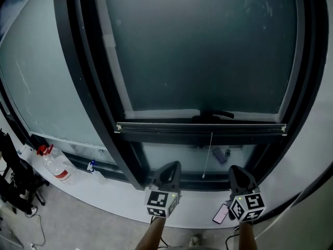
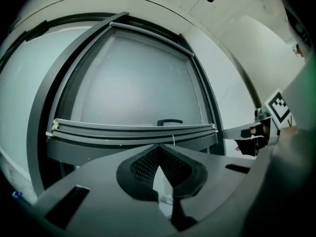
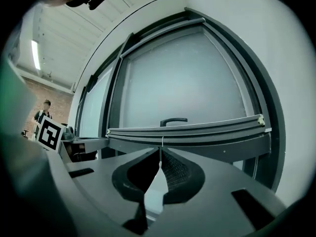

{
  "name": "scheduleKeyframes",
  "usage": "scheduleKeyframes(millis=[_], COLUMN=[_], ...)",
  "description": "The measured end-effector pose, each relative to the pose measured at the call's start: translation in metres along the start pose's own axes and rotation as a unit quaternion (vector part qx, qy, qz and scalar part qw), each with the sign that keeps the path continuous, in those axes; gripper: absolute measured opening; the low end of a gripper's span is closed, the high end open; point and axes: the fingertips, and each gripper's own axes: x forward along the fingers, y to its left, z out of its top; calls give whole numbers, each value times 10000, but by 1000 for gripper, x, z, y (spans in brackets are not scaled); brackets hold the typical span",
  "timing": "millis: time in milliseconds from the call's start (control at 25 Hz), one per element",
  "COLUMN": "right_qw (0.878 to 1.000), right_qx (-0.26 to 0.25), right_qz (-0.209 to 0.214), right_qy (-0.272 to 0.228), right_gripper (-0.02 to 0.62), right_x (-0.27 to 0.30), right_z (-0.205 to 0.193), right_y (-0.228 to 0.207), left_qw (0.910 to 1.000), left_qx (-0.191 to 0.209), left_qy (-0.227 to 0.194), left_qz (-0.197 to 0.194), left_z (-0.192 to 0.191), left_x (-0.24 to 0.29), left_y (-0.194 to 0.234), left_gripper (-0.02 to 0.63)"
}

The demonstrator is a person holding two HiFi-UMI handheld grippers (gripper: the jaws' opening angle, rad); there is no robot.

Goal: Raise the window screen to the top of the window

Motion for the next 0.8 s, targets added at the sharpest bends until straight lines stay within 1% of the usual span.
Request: scheduleKeyframes(millis=[40, 80, 160, 200, 240, 280, 320, 360, 400, 480, 600, 680, 720, 760, 800], right_qw=[9999, 9996, 9963, 9928, 9878, 9809, 9712, 9581, 9415, 9020, 8403, 8047, 7895, 7759, 7644], right_qx=[-80, -220, -714, -1047, -1406, -1791, -2220, -2697, -3192, -4097, -5114, -5538, -5689, -5815, -5922], right_qz=[-6, -24, 0, 72, 174, 283, 374, 441, 497, 607, 723, 840, 911, 967, 995], right_qy=[66, 183, 473, 577, 647, 708, 779, 862, 962, 1215, 1650, 1965, 2115, 2246, 2349], right_gripper=[5, 5, 6, 12, 30, 68, 95, 95, 95, 95, 95, 95, 95, 95, 95], right_x=[7, 14, 31, 40, 48, 56, 63, 70, 77, 90, 110, 119, 121, 124, 127], right_z=[-1, -4, -6, -3, 2, 8, 15, 21, 26, 30, 28, 19, 15, 10, 7], right_y=[-7, -13, -21, -21, -20, -18, -17, -16, -17, -19, -30, -35, -37, -38, -40], left_qw=[9999, 9992, 9941, 9894, 9827, 9734, 9612, 9466, 9307, 8997, 8558, 8265, 8149, 8063, 8000], left_qx=[155, 405, 1078, 1448, 1831, 2246, 2688, 3128, 3534, 4198, 4930, 5304, 5429, 5511, 5571], left_qy=[-21, -32, 55, 139, 242, 363, 498, 639, 772, 988, 1342, 1649, 1784, 1885, 1954], left_qz=[41, 67, 32, -45, -150, -261, -363, -453, -535, -667, -810, -910, -972, -1030, -1071], left_z=[2, 5, 10, 12, 13, 14, 16, 17, 18, 20, 19, 11, 8, 6, 7], left_x=[9, 17, 34, 43, 51, 59, 66, 73, 80, 92, 110, 117, 118, 119, 120], left_y=[2, 3, 5, 5, 6, 6, 8, 10, 13, 20, 29, 35, 36, 37, 38], left_gripper=[3, 3, 3, 4, 5, 5, 12, 37, 63, 75, 75, 75, 75, 75, 75])
